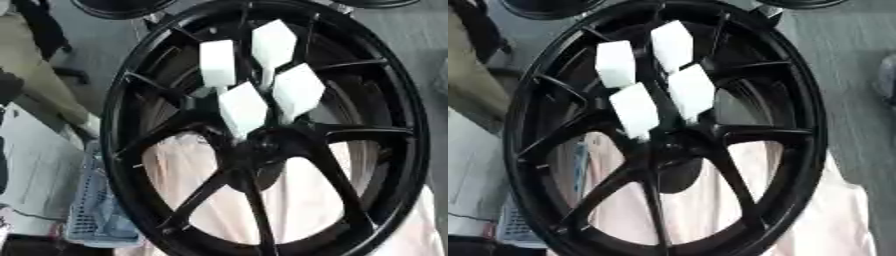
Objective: Pull the pin out of the wheel hub.
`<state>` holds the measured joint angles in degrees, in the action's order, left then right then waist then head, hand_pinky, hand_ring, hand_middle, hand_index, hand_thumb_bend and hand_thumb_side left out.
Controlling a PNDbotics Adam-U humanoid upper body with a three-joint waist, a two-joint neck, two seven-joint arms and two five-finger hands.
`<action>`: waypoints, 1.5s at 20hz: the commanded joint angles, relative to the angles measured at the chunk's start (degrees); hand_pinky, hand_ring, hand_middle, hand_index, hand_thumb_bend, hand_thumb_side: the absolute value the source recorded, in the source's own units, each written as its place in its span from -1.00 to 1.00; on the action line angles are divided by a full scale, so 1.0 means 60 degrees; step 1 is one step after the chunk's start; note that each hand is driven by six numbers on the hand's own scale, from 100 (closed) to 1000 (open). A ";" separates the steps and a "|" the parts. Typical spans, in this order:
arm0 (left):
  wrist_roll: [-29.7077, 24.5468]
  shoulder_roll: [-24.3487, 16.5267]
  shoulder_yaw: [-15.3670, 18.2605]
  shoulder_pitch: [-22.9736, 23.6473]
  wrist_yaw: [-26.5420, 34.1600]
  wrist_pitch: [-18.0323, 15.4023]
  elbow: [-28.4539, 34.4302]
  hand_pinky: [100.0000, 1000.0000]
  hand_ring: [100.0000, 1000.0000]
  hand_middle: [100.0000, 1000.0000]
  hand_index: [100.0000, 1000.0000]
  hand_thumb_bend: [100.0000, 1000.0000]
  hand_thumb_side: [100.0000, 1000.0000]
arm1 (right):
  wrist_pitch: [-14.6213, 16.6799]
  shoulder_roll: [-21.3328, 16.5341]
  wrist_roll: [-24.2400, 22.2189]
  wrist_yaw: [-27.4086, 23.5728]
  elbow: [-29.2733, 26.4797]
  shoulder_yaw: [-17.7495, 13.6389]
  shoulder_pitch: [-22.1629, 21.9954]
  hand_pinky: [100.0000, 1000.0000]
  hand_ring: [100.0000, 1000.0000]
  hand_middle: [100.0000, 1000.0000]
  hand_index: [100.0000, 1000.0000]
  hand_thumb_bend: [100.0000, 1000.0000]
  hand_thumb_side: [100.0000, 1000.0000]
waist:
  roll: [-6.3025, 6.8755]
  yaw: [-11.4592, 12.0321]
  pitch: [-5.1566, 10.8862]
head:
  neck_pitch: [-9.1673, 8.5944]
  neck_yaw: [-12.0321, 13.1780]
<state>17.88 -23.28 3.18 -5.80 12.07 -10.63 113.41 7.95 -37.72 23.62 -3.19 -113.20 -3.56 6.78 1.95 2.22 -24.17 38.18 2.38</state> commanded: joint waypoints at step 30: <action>-0.0103 -0.0892 0.0022 0.0110 -0.0062 0.0082 0.0197 0.68 0.43 0.21 0.46 -1.00 0.65 | -0.0333 -0.6597 -0.6762 0.0995 -0.0231 0.0130 0.3260 0.67 0.64 0.62 0.67 -1.00 -0.51 | -0.0471 -0.0004 0.0517 | 0.0127 0.0307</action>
<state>17.55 -26.78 3.21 -4.70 11.56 -10.05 113.41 5.84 -74.50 -15.40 1.98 -113.90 -2.70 25.58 -0.87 2.22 -22.61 39.22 4.37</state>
